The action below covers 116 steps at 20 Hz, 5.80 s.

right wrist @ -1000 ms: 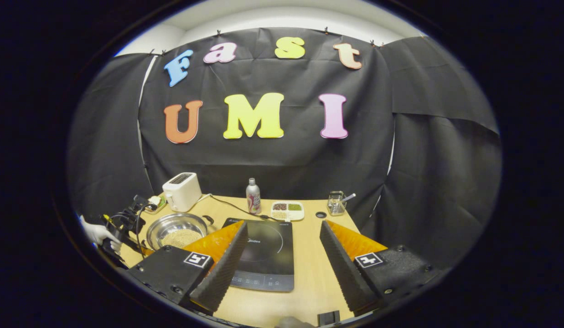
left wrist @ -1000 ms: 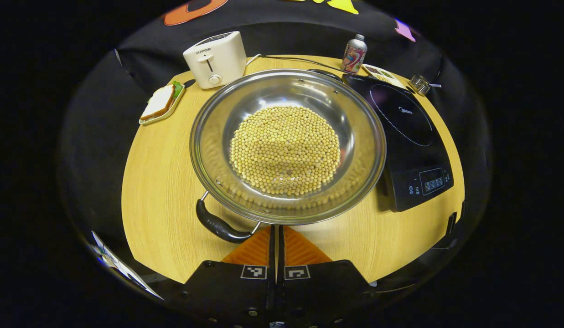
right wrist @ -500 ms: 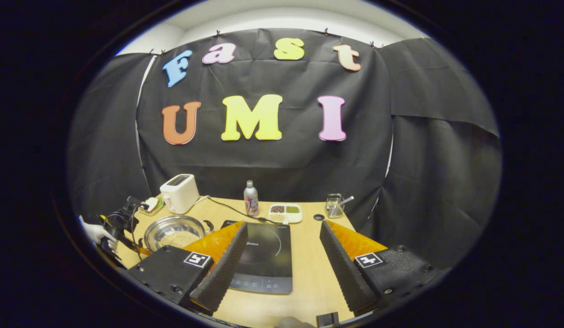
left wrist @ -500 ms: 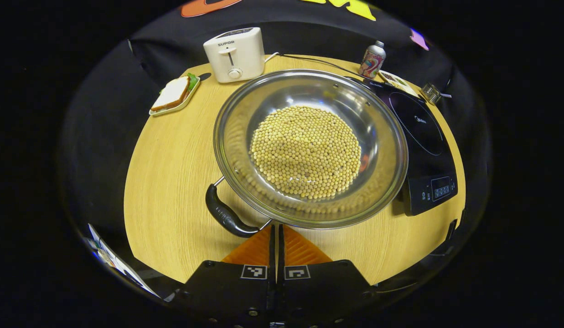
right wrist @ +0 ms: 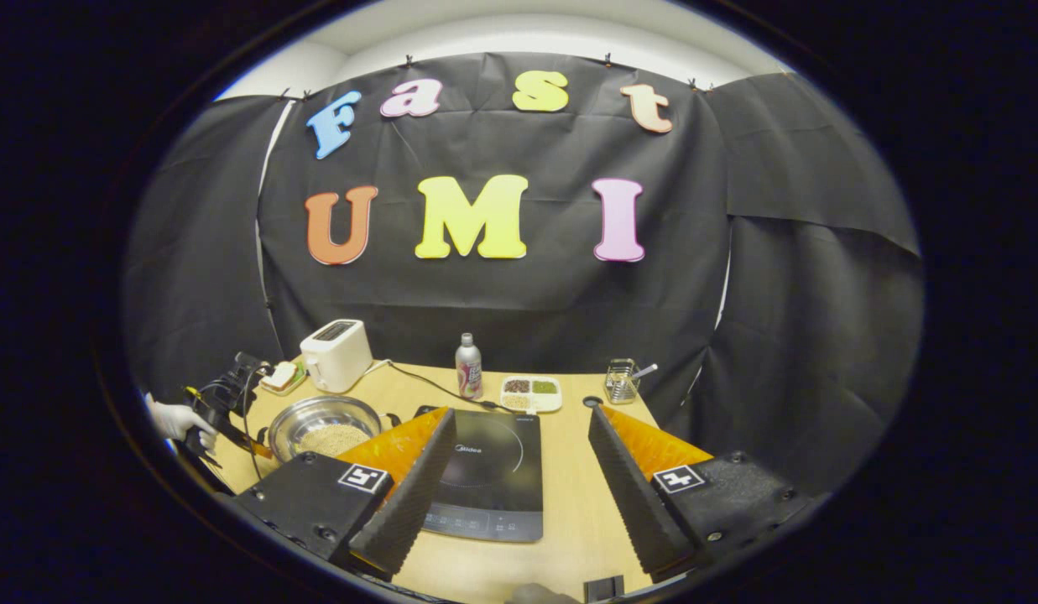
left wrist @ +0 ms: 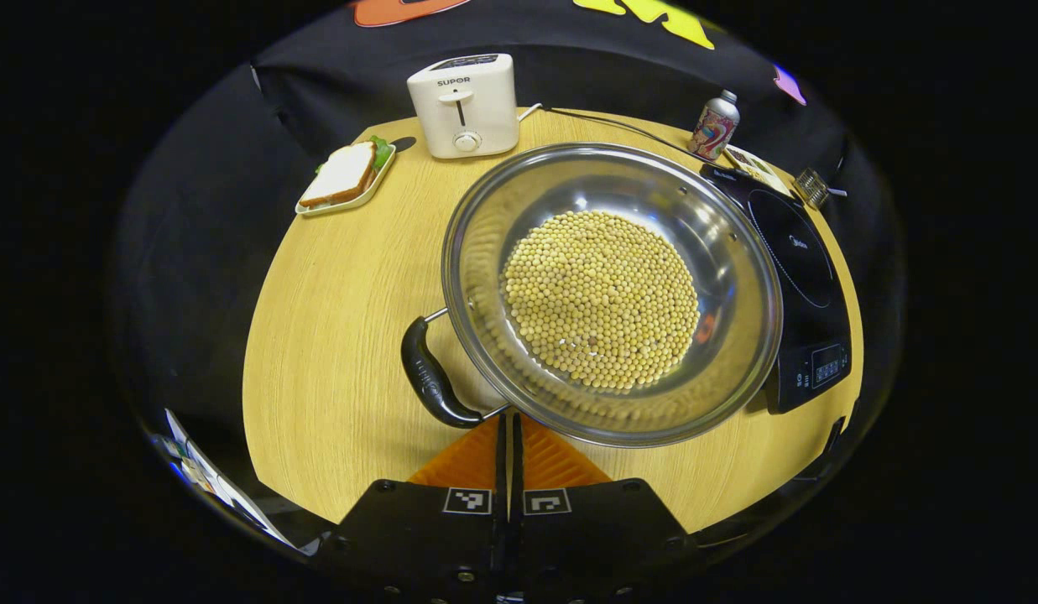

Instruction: First push the handle of the pot to place it horizontally, then grasp the pot with both hands and set it on the induction cooktop.

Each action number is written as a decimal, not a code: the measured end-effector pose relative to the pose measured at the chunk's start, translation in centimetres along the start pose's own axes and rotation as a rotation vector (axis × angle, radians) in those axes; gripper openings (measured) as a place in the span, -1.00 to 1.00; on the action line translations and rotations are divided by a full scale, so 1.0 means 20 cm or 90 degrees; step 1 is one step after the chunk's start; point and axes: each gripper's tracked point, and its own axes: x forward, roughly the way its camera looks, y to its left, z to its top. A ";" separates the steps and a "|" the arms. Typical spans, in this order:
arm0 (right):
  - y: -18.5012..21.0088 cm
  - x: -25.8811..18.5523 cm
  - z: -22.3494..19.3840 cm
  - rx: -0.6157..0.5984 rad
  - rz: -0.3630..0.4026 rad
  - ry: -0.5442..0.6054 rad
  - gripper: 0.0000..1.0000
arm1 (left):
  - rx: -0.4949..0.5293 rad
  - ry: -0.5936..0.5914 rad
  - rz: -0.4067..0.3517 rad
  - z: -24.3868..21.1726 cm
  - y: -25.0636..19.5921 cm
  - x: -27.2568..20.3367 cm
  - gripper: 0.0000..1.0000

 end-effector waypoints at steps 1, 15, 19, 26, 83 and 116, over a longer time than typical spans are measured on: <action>0.00 0.00 -0.01 0.000 -0.002 0.001 0.99 | 0.002 -0.002 0.003 0.01 0.02 0.01 -1.00; 0.00 0.00 -0.04 -0.004 -0.004 0.018 0.99 | 0.006 -0.023 0.029 0.15 0.18 0.11 -1.00; 0.01 0.01 -0.03 -0.006 -0.002 0.019 0.97 | 0.012 -0.026 0.030 0.19 0.20 0.13 -1.00; 0.03 0.03 -0.04 -0.007 -0.002 0.025 0.99 | 0.021 -0.035 0.038 0.27 0.25 0.17 -1.00; 1.23 1.21 -1.09 0.010 0.102 0.542 0.60 | 0.023 -0.057 -0.023 0.60 0.28 0.36 0.60; 0.56 0.86 -0.70 0.100 0.056 0.430 0.07 | 0.053 -0.084 -0.086 0.58 0.21 0.39 0.23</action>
